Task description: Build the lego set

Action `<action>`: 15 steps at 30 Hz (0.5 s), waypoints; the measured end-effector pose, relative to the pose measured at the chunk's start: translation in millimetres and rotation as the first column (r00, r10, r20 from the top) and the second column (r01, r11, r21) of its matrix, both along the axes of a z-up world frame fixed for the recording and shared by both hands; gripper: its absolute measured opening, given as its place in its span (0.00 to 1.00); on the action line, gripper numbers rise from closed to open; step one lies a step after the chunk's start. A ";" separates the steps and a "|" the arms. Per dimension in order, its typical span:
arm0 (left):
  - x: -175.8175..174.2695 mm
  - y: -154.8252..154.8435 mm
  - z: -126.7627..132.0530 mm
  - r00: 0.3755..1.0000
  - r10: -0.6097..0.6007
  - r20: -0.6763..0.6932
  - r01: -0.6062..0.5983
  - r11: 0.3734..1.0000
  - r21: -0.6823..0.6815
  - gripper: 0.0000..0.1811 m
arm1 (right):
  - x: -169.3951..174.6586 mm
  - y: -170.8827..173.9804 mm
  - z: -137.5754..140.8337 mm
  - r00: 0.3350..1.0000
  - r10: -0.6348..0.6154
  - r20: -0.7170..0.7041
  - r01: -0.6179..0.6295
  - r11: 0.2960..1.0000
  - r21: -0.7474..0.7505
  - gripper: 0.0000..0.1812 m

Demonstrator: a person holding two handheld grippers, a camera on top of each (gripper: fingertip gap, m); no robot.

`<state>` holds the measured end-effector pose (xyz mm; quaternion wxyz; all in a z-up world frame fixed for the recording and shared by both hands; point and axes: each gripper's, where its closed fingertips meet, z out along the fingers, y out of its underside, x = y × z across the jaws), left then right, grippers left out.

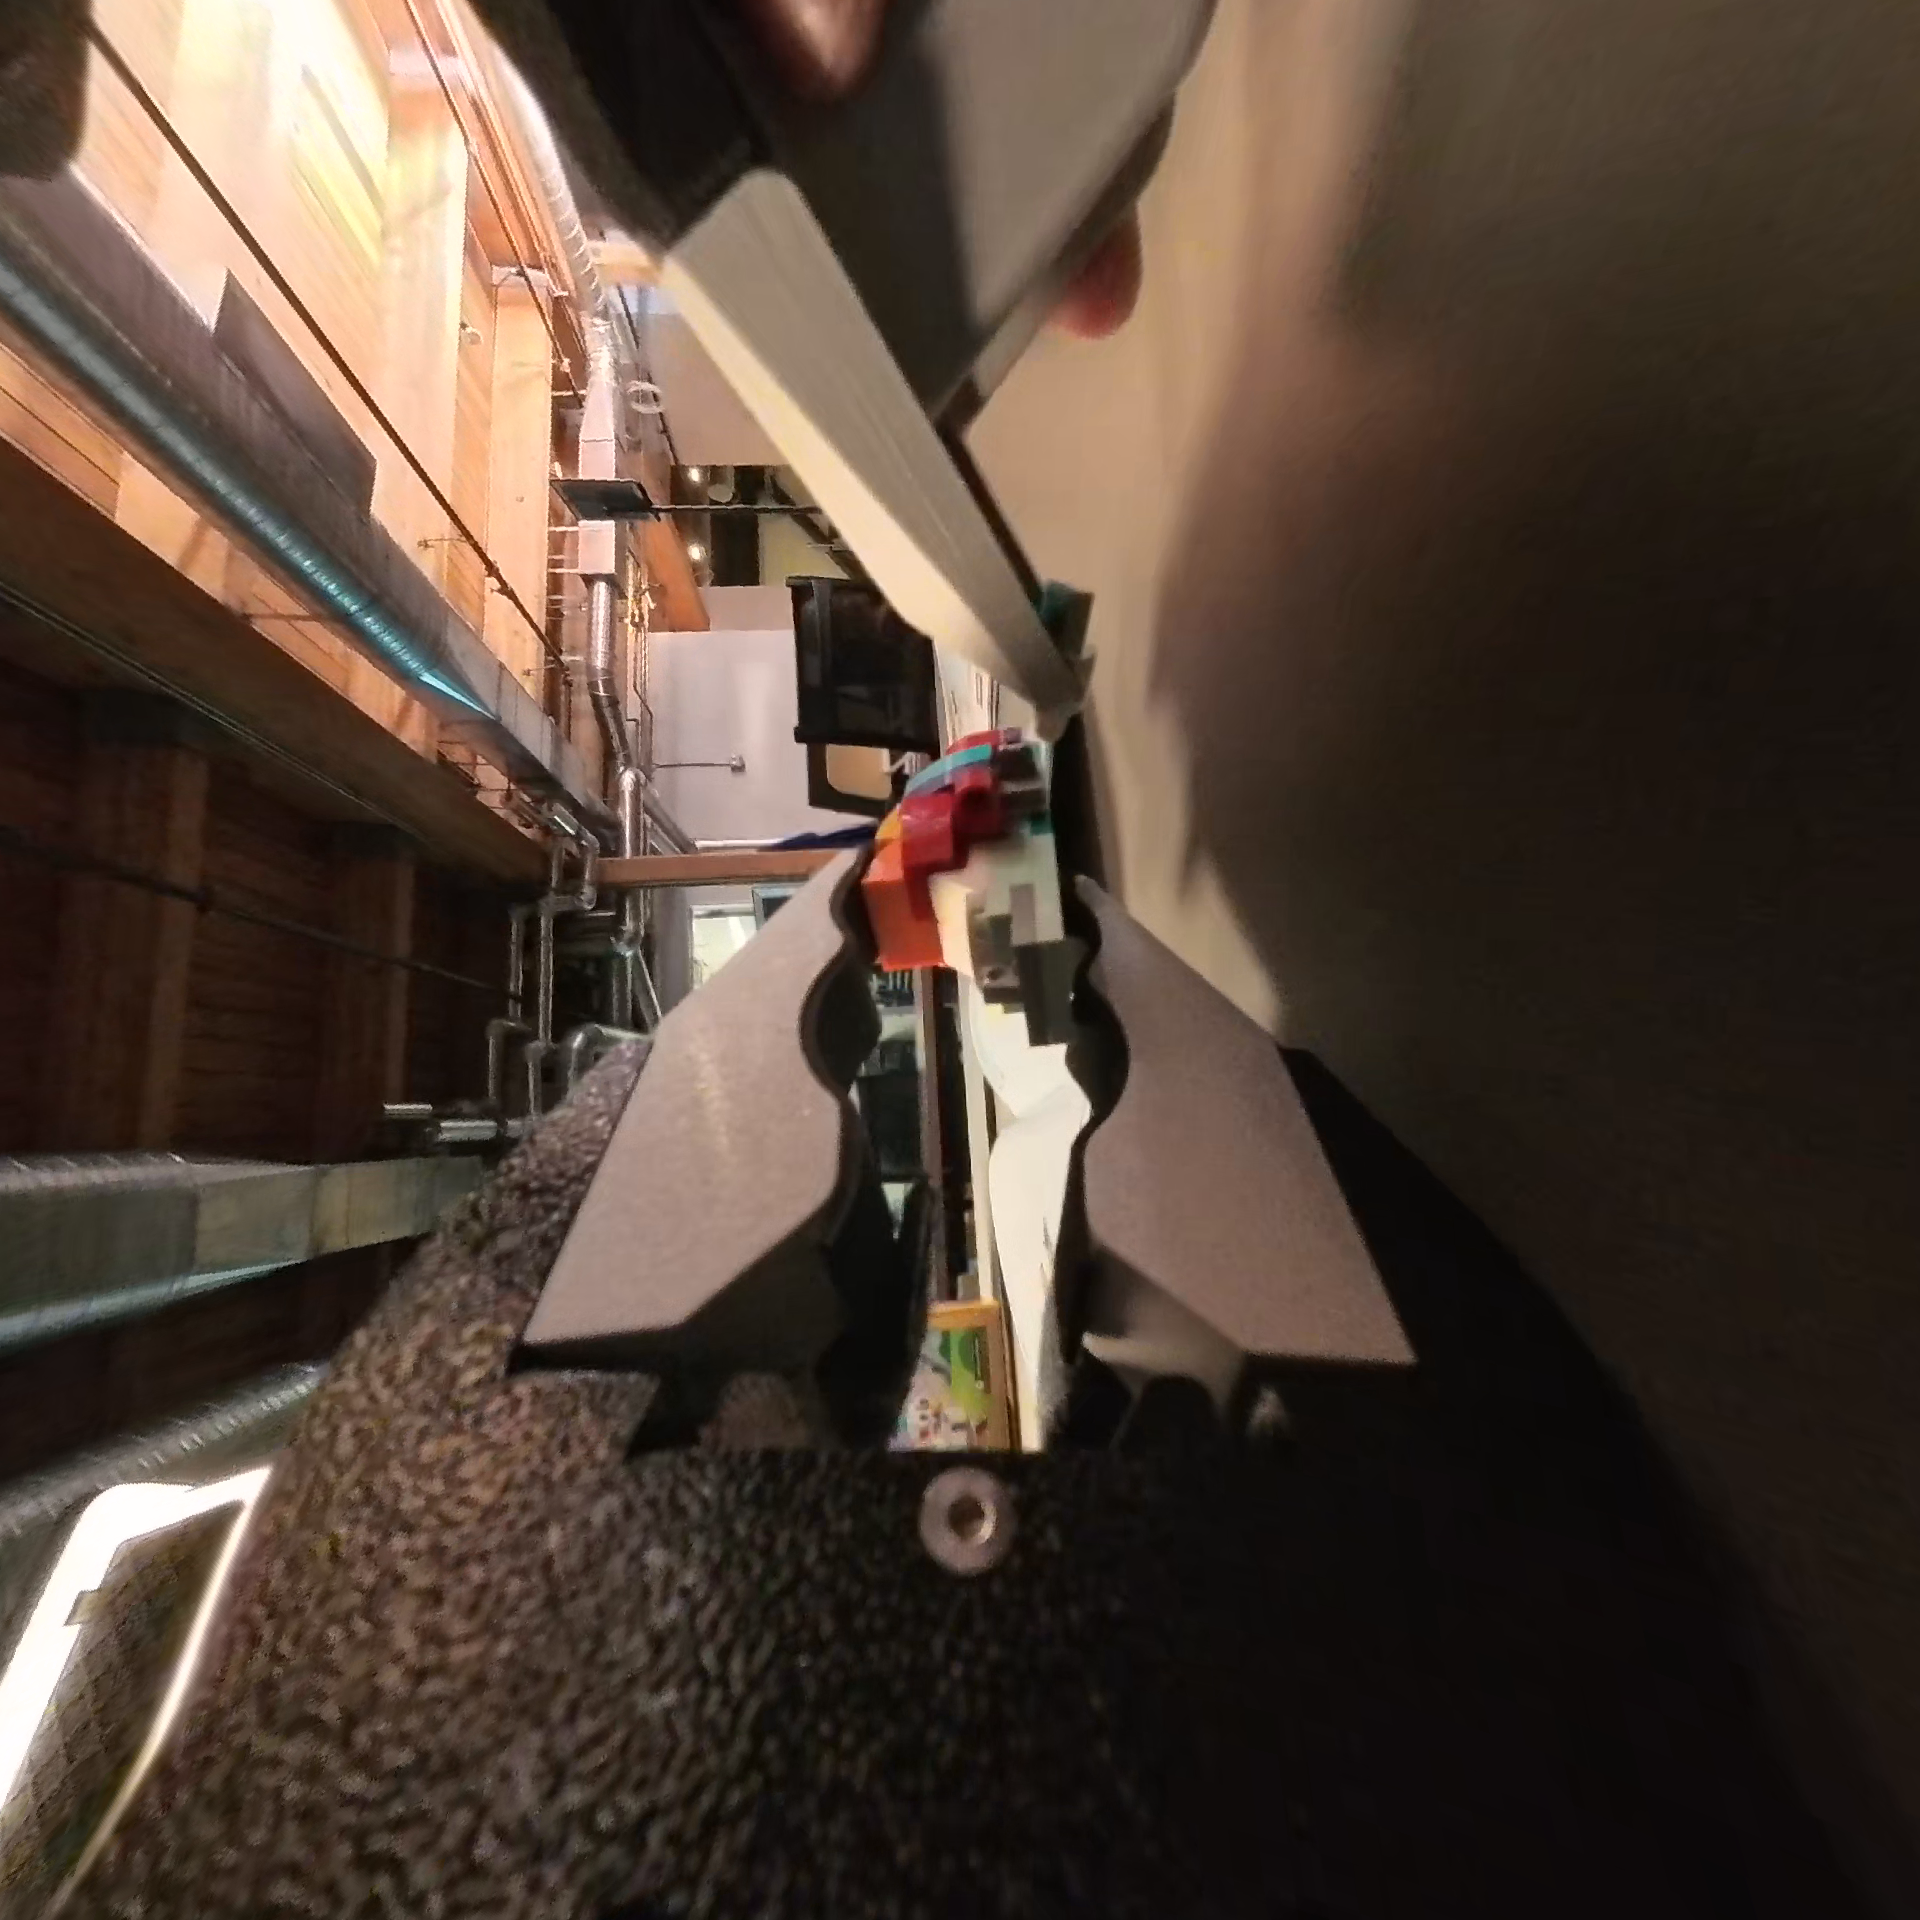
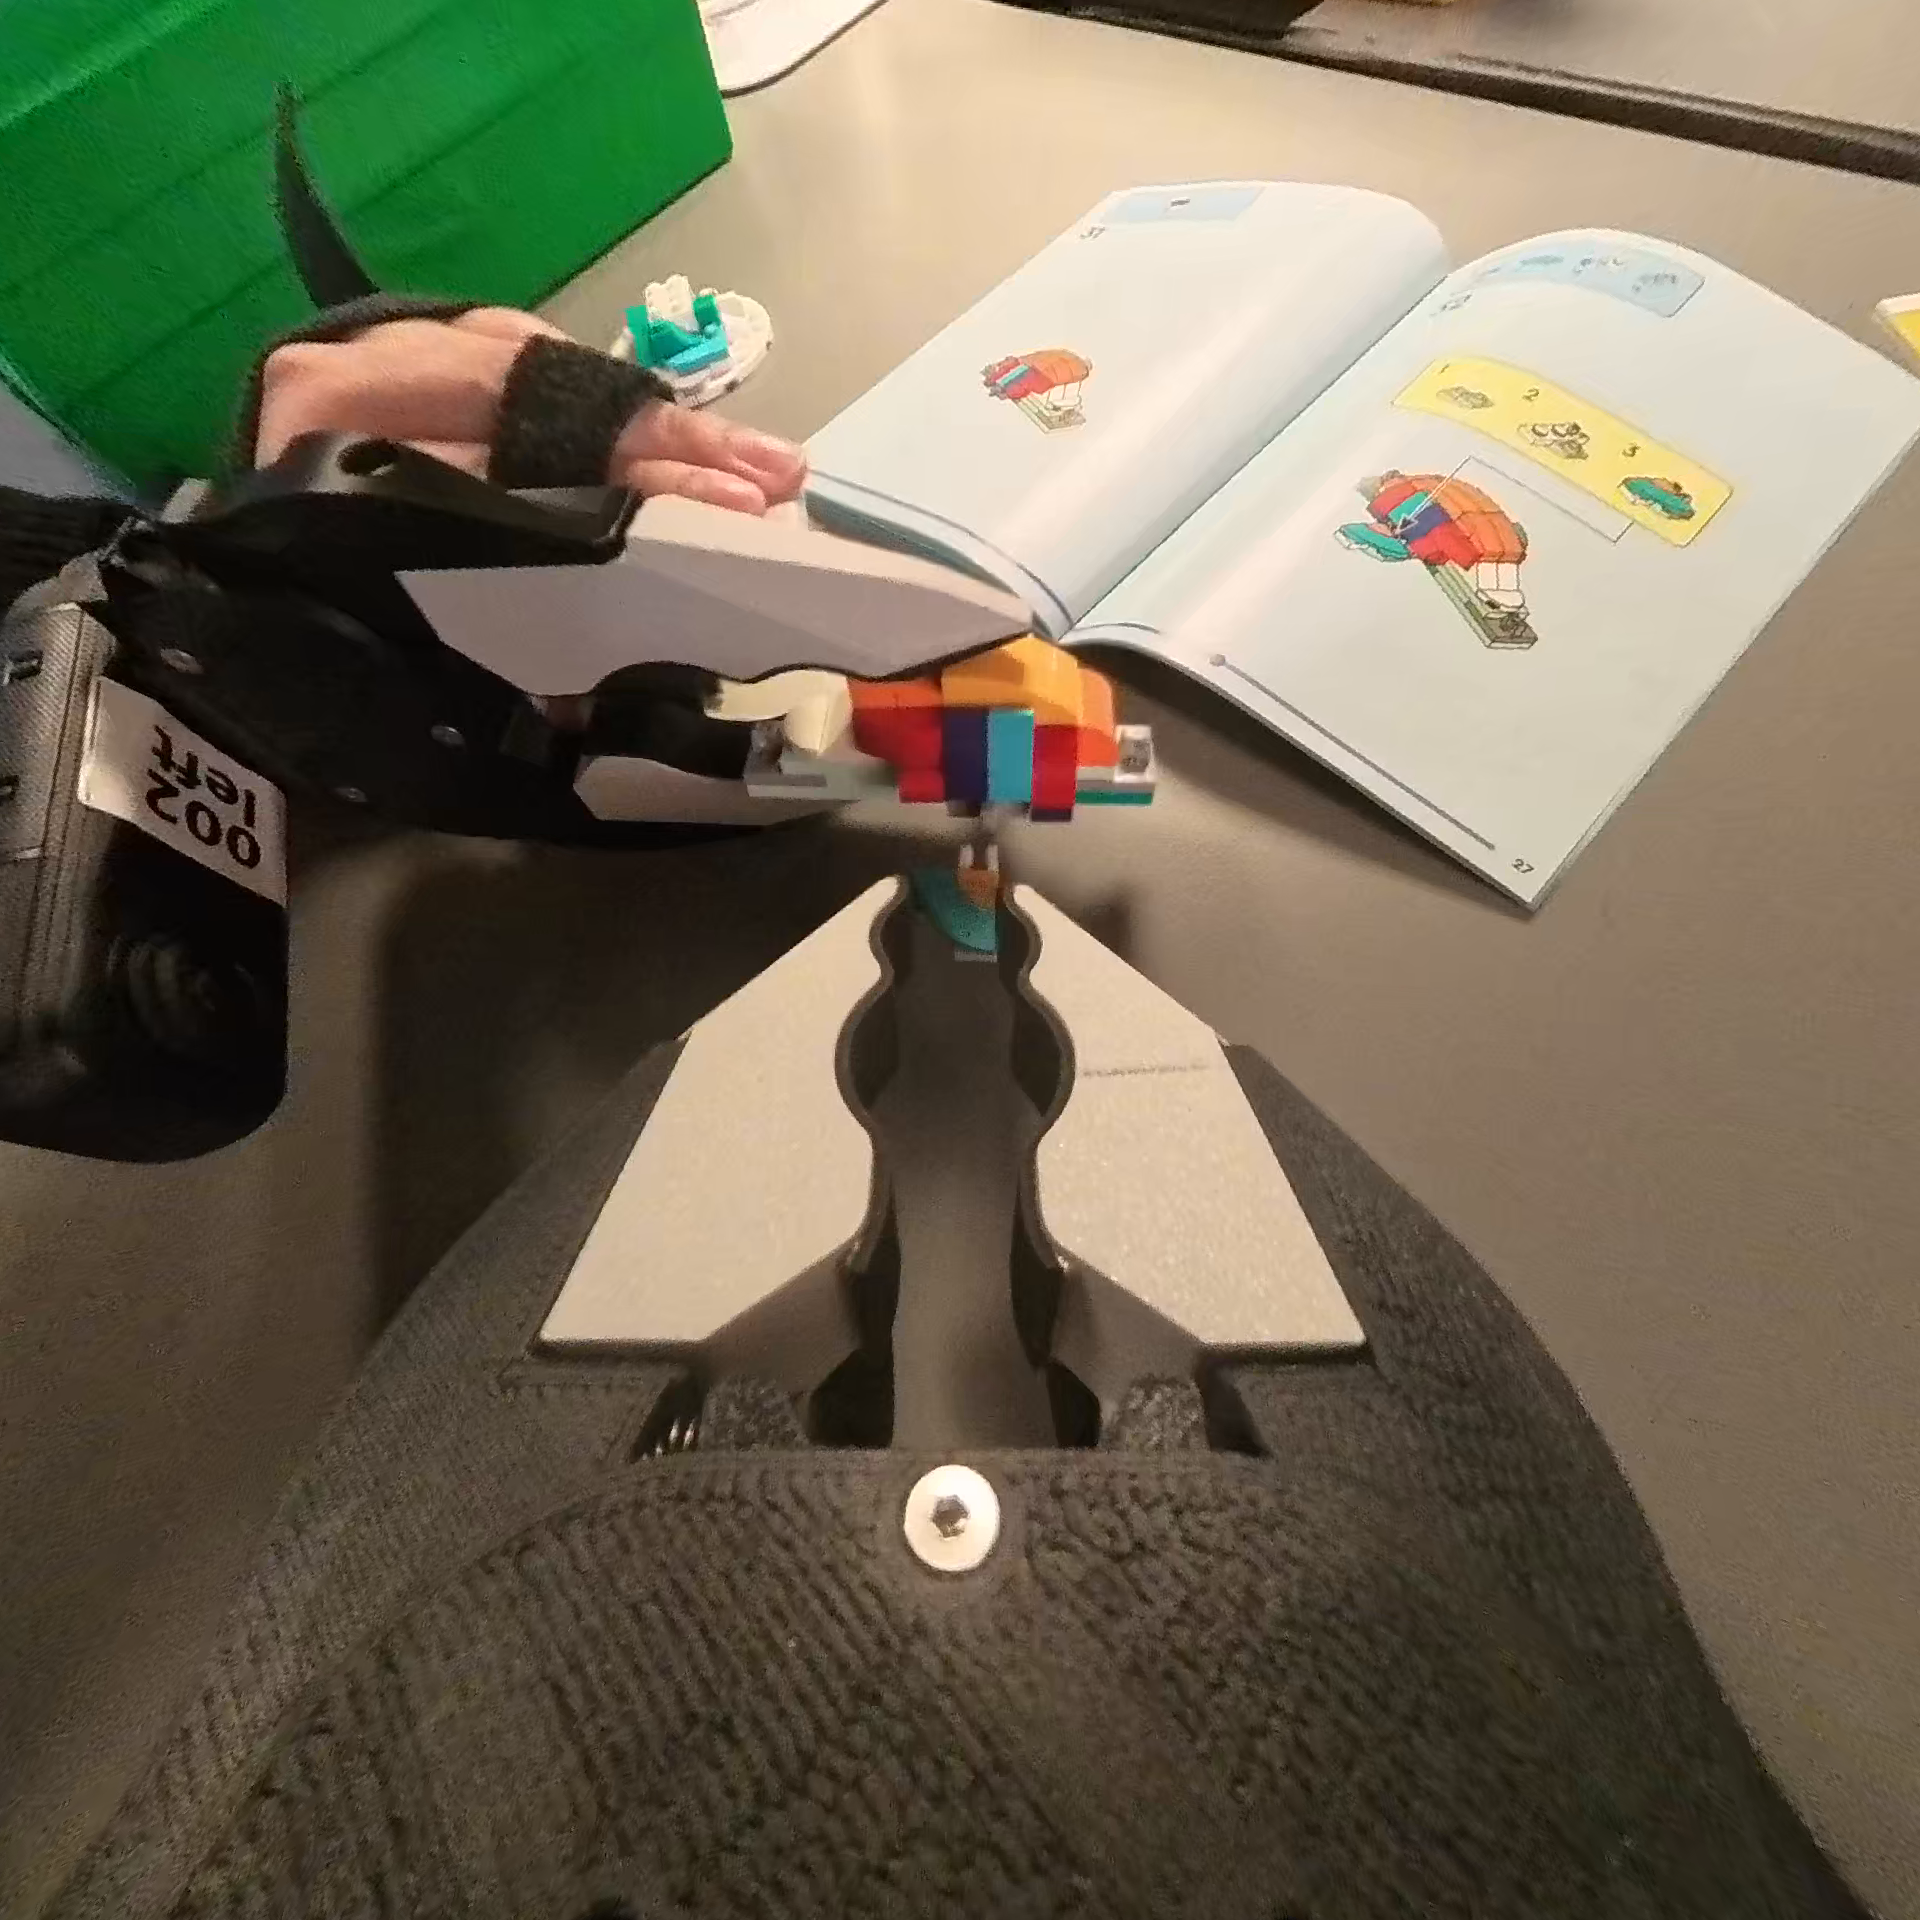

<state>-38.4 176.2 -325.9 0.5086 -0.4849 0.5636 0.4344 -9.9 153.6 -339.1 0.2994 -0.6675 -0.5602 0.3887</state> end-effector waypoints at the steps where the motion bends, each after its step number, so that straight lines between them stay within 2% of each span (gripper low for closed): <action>1: 3.0 -0.9 0.1 1.000 -0.008 0.000 0.008 1.000 -0.002 0.18 | -0.2 0.0 -0.1 1.000 0.000 -0.004 0.000 1.000 -0.012 0.08; 7: 7.7 0.3 0.4 0.997 -0.071 -0.007 0.071 0.997 -0.003 0.18 | 0.1 -0.6 -0.4 1.000 0.005 -0.017 -0.006 0.998 -0.069 0.08; 15: 5.2 2.8 -1.4 0.995 -0.076 -0.060 0.075 0.997 -0.012 0.18 | 0.3 2.4 0.3 1.000 -0.007 -0.022 0.005 0.998 -0.066 0.08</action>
